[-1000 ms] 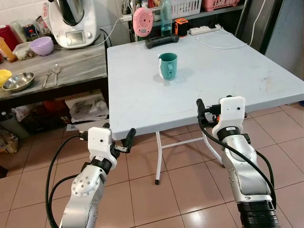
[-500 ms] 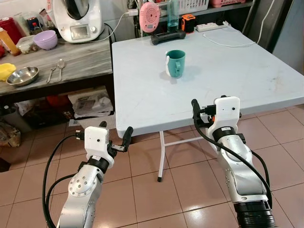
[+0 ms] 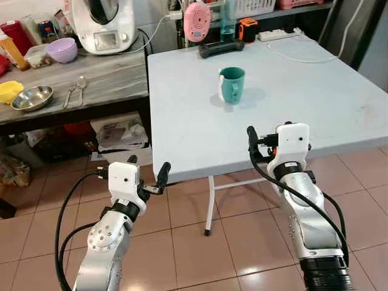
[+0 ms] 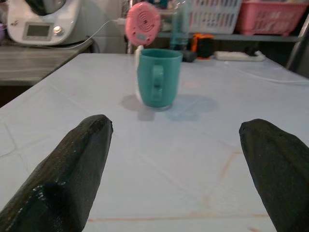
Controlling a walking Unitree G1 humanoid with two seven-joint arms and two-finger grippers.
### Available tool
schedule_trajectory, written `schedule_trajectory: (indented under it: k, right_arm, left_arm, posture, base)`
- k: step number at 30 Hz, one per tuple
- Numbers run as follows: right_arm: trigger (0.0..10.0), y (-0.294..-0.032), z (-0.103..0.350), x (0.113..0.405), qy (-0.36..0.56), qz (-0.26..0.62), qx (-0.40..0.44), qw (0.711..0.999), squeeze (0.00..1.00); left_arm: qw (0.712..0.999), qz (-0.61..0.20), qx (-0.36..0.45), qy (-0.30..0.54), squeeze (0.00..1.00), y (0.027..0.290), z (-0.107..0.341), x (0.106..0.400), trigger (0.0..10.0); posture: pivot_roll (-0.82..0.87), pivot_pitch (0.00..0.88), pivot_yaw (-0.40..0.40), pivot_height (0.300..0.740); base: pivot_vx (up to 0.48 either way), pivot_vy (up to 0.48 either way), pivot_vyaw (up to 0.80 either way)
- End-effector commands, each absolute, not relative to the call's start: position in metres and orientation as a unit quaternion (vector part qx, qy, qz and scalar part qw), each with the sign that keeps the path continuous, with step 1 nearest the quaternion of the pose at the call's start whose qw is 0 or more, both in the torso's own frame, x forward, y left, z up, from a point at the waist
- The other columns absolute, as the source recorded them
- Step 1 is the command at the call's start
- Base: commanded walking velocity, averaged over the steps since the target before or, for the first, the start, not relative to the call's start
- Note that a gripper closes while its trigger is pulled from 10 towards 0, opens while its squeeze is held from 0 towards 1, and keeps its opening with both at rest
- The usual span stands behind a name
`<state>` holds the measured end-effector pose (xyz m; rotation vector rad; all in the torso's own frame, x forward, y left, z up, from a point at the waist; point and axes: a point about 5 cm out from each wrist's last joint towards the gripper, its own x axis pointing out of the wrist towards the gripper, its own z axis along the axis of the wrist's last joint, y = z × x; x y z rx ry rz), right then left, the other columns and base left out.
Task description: Setting the table
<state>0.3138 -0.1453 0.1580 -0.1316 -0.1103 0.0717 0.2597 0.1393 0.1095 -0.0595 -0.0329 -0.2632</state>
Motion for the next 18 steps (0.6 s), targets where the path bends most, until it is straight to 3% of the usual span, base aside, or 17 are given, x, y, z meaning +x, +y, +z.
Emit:
schedule_trajectory:
  k: [1,18]
  right_arm:
    - [10.0,-0.1445,0.1591,0.3148,-0.056,0.039,-0.064,0.996,0.00]
    - [10.0,-0.1493,0.1573,0.3159,-0.053,0.018,-0.070,0.996,0.00]
  left_arm:
    - [0.991,-0.131,-0.028,-0.019,0.00,0.1408,0.1103,0.2595,10.0]
    - [0.989,-0.143,-0.033,-0.016,0.00,0.1368,0.1088,0.2590,10.0]
  posture:
    - [-0.11,0.052,0.113,0.740]
    - [-0.11,0.058,0.117,0.740]
  base:
    - [0.334,0.000,0.00]
    - [0.339,0.000,0.00]
